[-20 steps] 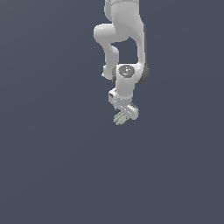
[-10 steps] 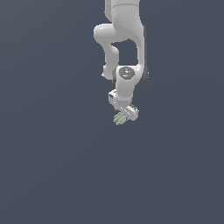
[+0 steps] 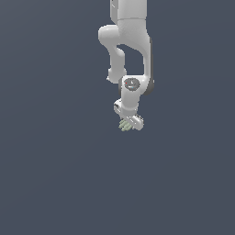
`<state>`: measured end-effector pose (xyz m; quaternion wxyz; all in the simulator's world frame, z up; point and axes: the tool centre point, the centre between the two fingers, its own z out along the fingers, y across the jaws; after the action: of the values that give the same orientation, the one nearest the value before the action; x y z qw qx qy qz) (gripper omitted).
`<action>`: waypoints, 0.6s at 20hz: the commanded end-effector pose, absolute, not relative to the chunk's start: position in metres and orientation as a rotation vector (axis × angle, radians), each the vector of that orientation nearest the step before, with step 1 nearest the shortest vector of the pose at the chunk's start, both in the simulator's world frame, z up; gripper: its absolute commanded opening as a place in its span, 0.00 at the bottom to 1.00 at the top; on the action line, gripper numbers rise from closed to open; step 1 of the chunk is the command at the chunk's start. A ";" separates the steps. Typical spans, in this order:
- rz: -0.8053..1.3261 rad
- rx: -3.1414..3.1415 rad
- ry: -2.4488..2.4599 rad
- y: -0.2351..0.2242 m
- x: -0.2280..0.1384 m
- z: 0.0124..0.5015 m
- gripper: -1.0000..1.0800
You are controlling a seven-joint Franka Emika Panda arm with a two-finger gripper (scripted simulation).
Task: Pick up the object and move it to a goal position.
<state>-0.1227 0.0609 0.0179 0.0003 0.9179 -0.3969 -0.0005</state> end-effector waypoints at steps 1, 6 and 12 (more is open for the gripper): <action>0.000 2.883 -1.248 0.061 -0.122 0.013 0.96; 0.000 2.883 -1.248 0.061 -0.122 0.012 0.00; 0.000 2.883 -1.248 0.061 -0.122 0.012 0.00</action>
<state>-0.1212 0.0607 0.0135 -0.0007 0.9176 -0.3975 0.0011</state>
